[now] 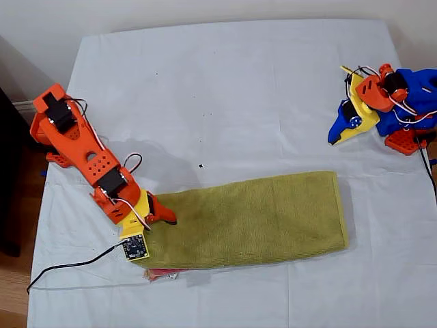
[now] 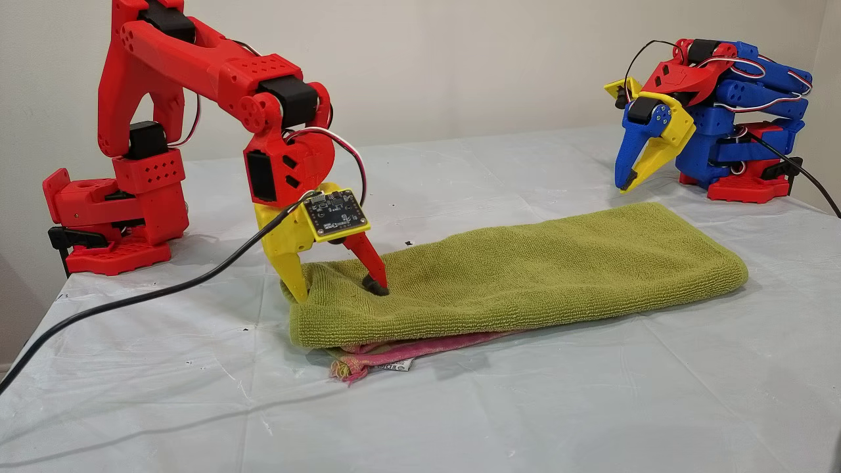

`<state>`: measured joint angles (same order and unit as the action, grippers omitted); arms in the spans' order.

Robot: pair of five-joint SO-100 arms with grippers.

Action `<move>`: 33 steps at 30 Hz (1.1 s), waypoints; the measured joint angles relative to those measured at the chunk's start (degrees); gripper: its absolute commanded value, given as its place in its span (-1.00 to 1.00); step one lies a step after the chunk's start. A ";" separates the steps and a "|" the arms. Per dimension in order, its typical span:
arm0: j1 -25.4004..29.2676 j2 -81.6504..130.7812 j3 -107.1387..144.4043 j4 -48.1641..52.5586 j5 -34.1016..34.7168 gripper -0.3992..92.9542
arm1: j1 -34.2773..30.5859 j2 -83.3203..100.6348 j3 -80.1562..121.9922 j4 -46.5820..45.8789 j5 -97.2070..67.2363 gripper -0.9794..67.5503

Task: Fold the towel.

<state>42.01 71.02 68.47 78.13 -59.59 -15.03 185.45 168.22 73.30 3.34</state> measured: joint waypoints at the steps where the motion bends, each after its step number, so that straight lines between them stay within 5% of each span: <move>1: -0.35 0.26 0.09 -0.44 -0.09 -0.85 | 0.00 0.00 0.00 0.00 0.00 -0.97; 5: -1.32 0.97 0.62 -0.53 -1.76 -0.99 | 0.00 0.00 0.00 0.00 0.00 -0.97; 16: -1.76 1.41 0.70 2.46 -4.04 -0.99 | 0.00 0.00 0.00 0.00 0.00 -0.97; 25: -4.31 3.34 -1.58 8.09 3.16 -0.99 | 0.00 0.00 0.00 0.00 0.00 -0.97; 33: -7.56 -5.45 -24.26 32.87 9.84 -0.99 | 0.00 0.00 0.00 0.00 0.00 -0.97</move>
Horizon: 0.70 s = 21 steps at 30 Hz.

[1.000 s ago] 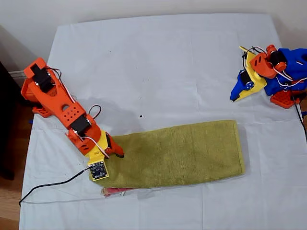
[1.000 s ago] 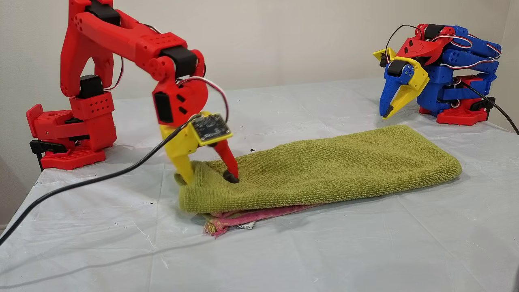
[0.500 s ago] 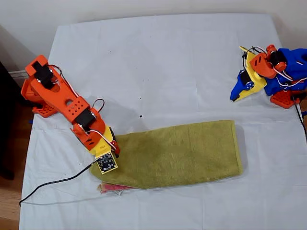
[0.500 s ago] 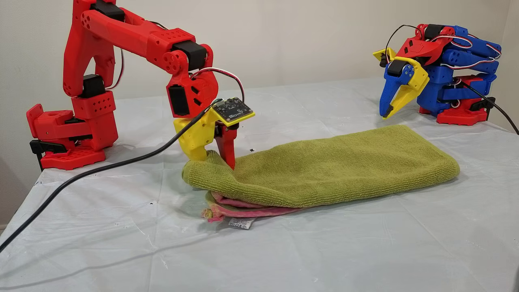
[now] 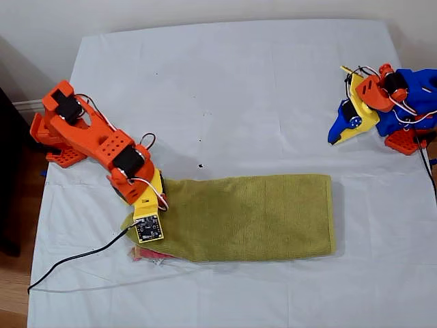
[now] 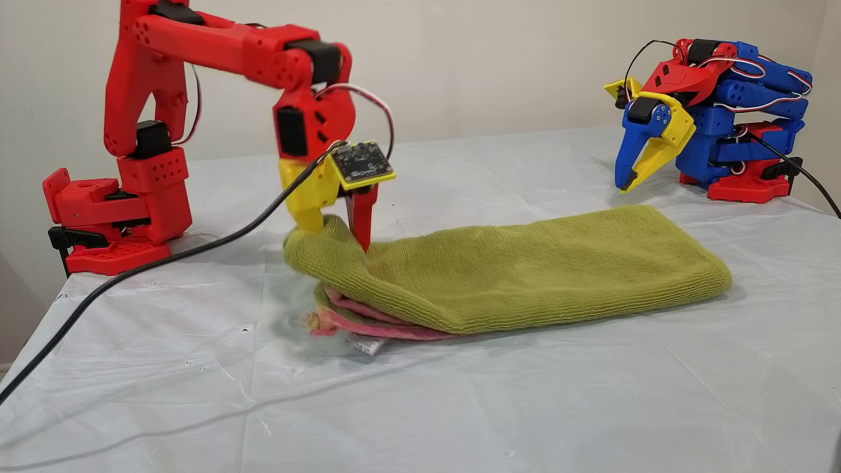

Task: Fold the towel.

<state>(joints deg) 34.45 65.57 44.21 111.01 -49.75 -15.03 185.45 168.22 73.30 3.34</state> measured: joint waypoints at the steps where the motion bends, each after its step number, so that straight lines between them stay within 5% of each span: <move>1: -0.35 -0.44 -4.66 2.81 0.70 -0.99 | 0.00 0.00 0.00 0.00 0.00 -0.97; 21: 3.08 44.82 26.81 6.86 -6.24 -0.99 | 0.00 0.00 0.00 0.00 0.00 -0.97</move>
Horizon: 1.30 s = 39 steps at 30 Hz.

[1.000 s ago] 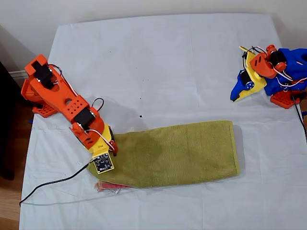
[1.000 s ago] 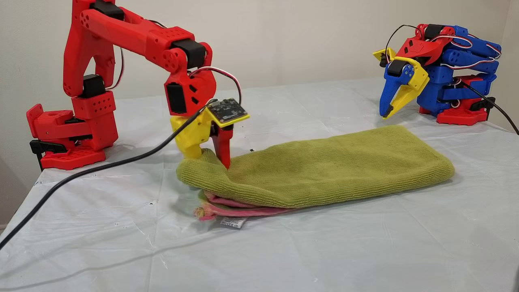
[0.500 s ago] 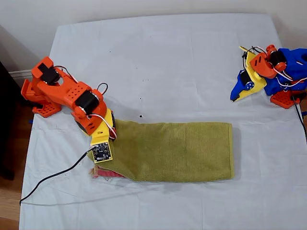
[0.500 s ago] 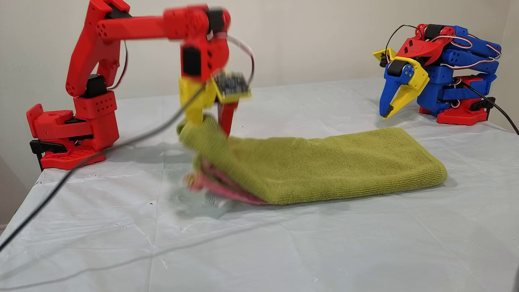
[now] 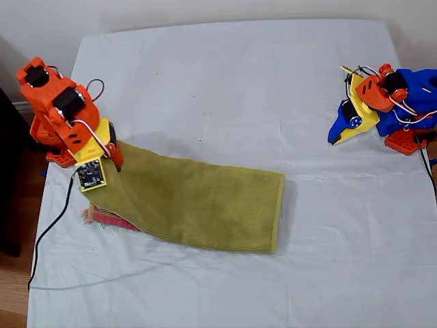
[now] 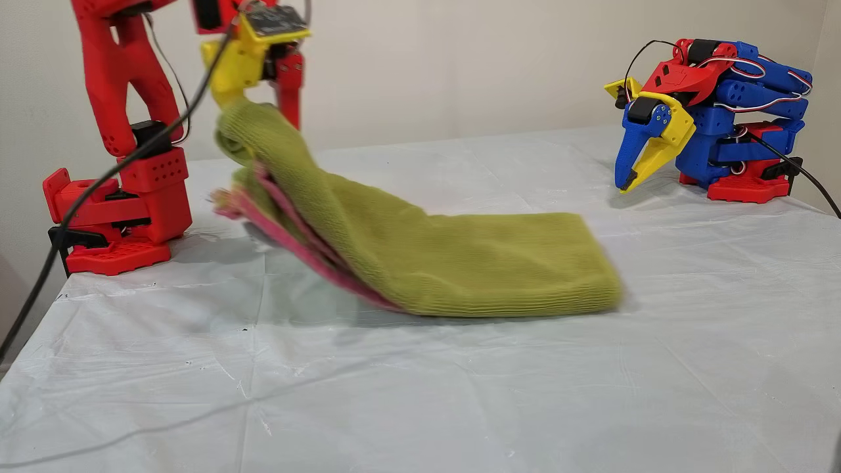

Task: Fold the towel.

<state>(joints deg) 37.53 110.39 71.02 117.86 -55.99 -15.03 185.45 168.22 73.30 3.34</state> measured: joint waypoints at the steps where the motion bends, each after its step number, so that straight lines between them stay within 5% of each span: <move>1: -0.53 0.44 0.35 0.00 0.53 -0.99 | 0.00 0.00 0.00 0.00 0.00 -0.97; 14: -13.89 -27.25 -27.60 0.18 22.15 -0.99 | 0.00 0.00 0.00 0.00 0.00 -0.97; 25: -14.77 -60.12 -74.88 0.26 35.16 -0.99 | 0.00 0.00 0.00 0.00 0.00 -0.97; 32: -14.77 -72.51 -92.72 -0.62 36.83 -0.93 | 0.00 0.00 0.00 0.00 0.00 -0.97; 36: -15.73 -76.55 -94.75 -2.99 39.38 -0.71 | 0.00 0.00 0.00 0.00 0.00 -0.97; 39: -16.88 -79.89 -95.36 -4.22 44.38 -0.05 | 0.00 0.00 0.00 0.00 0.00 -0.97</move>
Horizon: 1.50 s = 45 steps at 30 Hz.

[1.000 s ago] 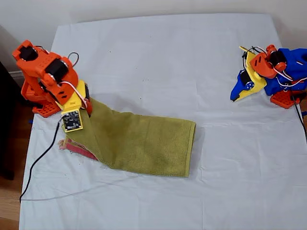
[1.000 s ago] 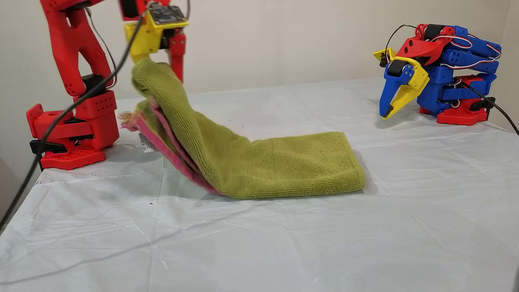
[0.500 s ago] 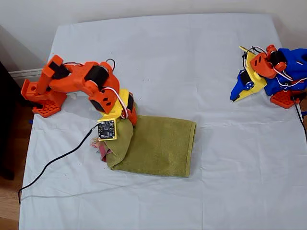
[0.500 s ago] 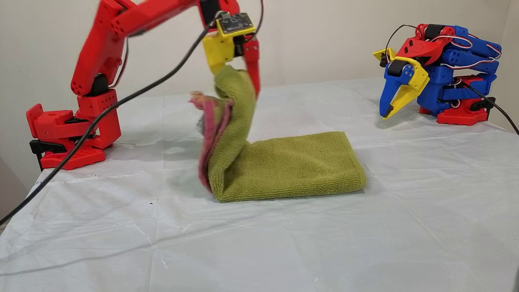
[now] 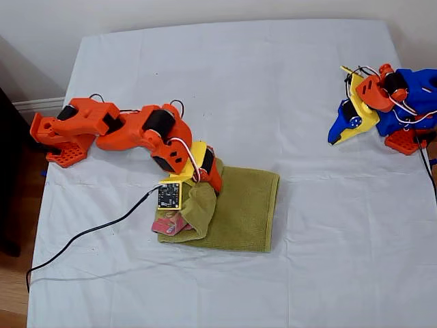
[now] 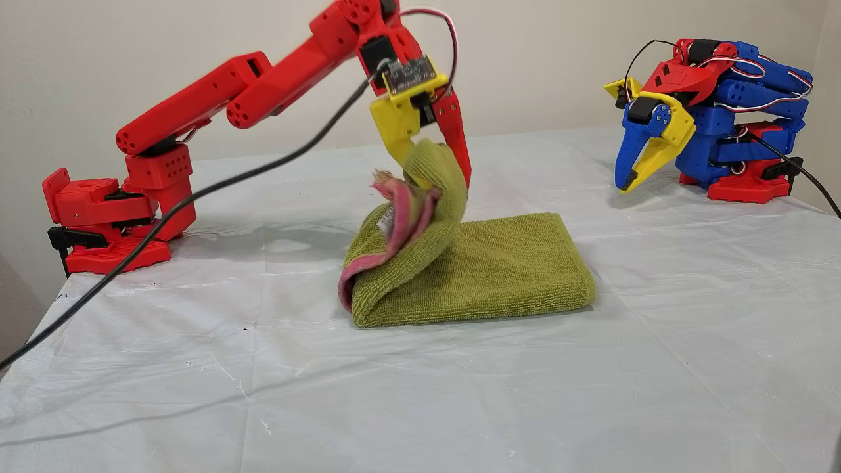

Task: Fold the towel.

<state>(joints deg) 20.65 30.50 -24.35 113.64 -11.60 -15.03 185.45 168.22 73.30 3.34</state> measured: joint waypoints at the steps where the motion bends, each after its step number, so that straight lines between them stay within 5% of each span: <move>1: -0.26 -0.79 0.00 -0.18 0.97 0.23 | 0.00 0.00 0.00 0.00 0.00 -0.97; 4: -0.79 -4.83 0.00 -3.34 2.64 0.73 | 0.00 0.00 0.00 0.00 0.00 -0.97; 7: -0.88 -6.68 -0.09 -6.68 3.08 0.80 | 0.00 0.00 0.00 0.00 0.00 -0.97; 18: 0.35 -4.66 -0.09 -9.23 6.94 0.14 | 0.00 0.00 0.00 0.00 0.00 -0.97; 31: 0.70 8.70 -0.09 -4.66 9.05 -0.12 | 0.00 0.00 0.00 0.00 0.00 -0.97; 34: 0.70 11.16 -0.09 -1.14 8.09 -0.45 | 0.00 0.00 0.00 0.00 0.00 -0.97; 37: 0.35 13.36 -0.09 1.58 5.71 -0.99 | 0.00 0.00 0.00 0.00 0.00 -0.97; 41: -0.88 17.93 1.23 3.87 3.43 -0.99 | 0.00 0.00 0.00 0.00 0.00 -0.97; 45: -4.31 31.11 17.14 4.13 10.63 -0.99 | 0.00 0.00 0.00 0.00 0.00 -0.97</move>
<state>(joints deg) 16.35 61.61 -7.21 117.77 -0.97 -15.03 185.45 168.22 73.30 3.34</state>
